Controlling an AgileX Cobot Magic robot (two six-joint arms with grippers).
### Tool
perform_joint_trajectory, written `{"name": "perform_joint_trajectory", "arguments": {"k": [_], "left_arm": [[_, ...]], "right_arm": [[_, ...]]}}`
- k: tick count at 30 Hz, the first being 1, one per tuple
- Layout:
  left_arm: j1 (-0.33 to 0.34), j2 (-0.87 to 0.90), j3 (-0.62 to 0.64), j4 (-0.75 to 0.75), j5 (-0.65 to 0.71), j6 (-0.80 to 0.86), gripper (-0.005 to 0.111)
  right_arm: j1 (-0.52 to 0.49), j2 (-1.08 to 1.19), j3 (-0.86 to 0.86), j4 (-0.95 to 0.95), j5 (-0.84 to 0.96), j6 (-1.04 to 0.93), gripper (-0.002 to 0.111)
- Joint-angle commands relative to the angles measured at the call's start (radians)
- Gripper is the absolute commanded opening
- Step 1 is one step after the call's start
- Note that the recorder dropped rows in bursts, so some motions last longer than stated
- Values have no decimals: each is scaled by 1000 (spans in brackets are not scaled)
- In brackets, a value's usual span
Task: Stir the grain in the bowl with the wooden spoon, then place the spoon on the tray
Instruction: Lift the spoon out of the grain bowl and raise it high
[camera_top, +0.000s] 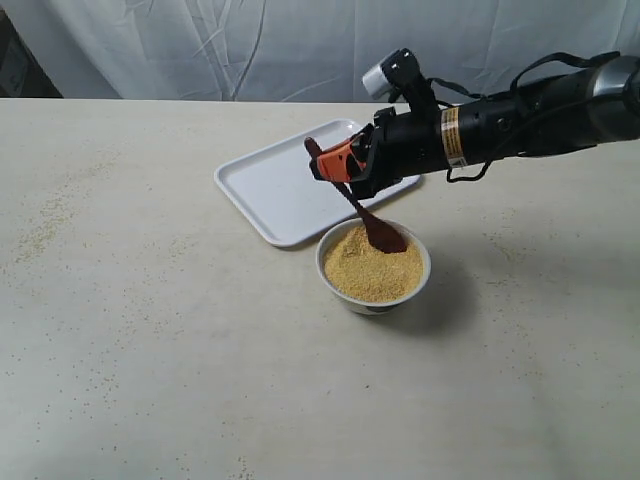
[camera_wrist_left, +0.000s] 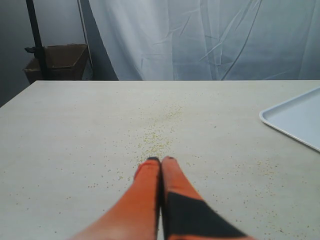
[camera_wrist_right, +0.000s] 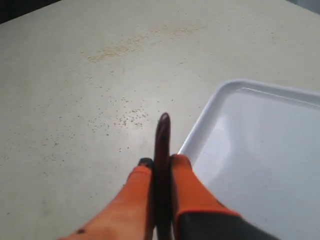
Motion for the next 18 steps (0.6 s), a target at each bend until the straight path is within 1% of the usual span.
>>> {"name": "perform_joint_trajectory", "arguments": {"k": [1,3,5,11,15,18], "left_arm": [[4,-4,3,2,-14,0,0],[4,-4,3,2,-14,0,0],[4,-4,3,2,-14,0,0],[4,-4,3,2,-14,0,0],[4,-4,3,2,-14,0,0],[4,-4,3,2,-14,0,0]], "right_arm": [[-3,28,-2,-5,-128,24,4],[-3,13,-2,4,-184,24,4],[-3,-12,-2,9,-187,24,4],[-5,-92,-2,9,-38,22,4],[-3,-81,-2,0,79,29,4],[19,-37,-2,-5,61,73,4]]}}
